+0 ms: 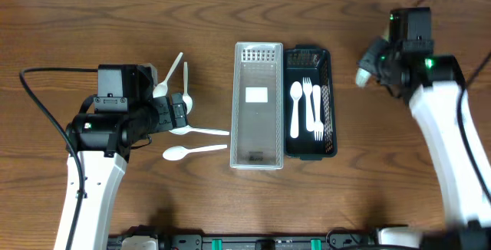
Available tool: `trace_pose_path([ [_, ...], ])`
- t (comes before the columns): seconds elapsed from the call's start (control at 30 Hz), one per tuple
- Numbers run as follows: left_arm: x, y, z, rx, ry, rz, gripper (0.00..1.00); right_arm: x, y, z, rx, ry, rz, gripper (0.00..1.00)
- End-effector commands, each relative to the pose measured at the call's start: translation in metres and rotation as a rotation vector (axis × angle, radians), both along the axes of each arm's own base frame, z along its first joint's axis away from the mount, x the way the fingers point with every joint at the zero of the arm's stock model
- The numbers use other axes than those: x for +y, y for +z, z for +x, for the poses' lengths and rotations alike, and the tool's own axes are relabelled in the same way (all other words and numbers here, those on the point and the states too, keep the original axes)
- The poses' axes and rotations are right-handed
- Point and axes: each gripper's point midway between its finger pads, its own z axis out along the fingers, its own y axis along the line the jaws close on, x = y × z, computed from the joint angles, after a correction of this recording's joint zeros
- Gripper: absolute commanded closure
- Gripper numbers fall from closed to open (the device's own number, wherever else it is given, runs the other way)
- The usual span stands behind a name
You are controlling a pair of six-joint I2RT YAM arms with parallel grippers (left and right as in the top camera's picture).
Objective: Pack container
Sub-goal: 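Place the mint-green fork into the black tray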
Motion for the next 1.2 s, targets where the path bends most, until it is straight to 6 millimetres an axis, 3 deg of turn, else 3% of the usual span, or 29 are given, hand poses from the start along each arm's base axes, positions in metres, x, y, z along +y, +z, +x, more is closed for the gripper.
trace_pose_path([
  [0.0, 0.003, 0.004, 0.003, -0.009, 0.001, 0.016, 0.02, 0.051, 0.023, -0.014, -0.066, 0.228, -0.047, 0.99],
  [0.07, 0.003, 0.004, 0.003, -0.009, 0.001, 0.016, 0.02, 0.078, 0.020, -0.022, -0.058, 0.297, -0.048, 0.99],
  [0.13, 0.003, 0.004, 0.003, -0.009, 0.001, 0.016, 0.02, 0.100, -0.003, -0.027, -0.003, 0.353, -0.064, 0.99],
  [0.37, 0.003, 0.004, 0.003, -0.009, 0.001, 0.016, 0.02, 0.114, -0.117, -0.027, 0.271, 0.325, -0.133, 0.99],
  [0.47, 0.003, 0.004, 0.003, -0.009, 0.001, 0.016, 0.02, 0.114, -0.140, -0.027, 0.324, 0.346, -0.161, 0.97],
  [0.5, 0.003, 0.004, 0.003, -0.009, 0.001, 0.016, 0.02, 0.115, -0.141, -0.026, 0.322, 0.361, -0.170, 0.87],
  [0.6, 0.003, 0.004, 0.003, -0.009, 0.001, 0.016, 0.02, 0.118, -0.127, -0.020, 0.279, 0.430, -0.197, 0.37],
  [0.77, 0.003, 0.004, 0.003, -0.009, 0.001, 0.016, 0.02, 0.114, -0.059, -0.010, 0.134, 0.441, -0.174, 0.08],
  [0.83, 0.003, 0.004, 0.003, -0.009, 0.001, 0.016, 0.02, 0.096, -0.021, -0.006, 0.044, 0.387, -0.151, 0.01],
  [0.97, 0.003, 0.004, 0.003, -0.009, 0.001, 0.013, 0.02, 0.043, 0.022, -0.009, -0.044, 0.230, -0.113, 0.01],
  [1.07, 0.002, 0.004, 0.004, -0.013, -0.002, 0.008, 0.02, -0.009, 0.029, -0.020, -0.025, 0.097, -0.111, 0.01],
  [1.17, 0.002, 0.005, 0.005, -0.018, -0.002, 0.007, 0.02, -0.048, 0.015, -0.033, 0.060, 0.000, -0.102, 0.01],
])
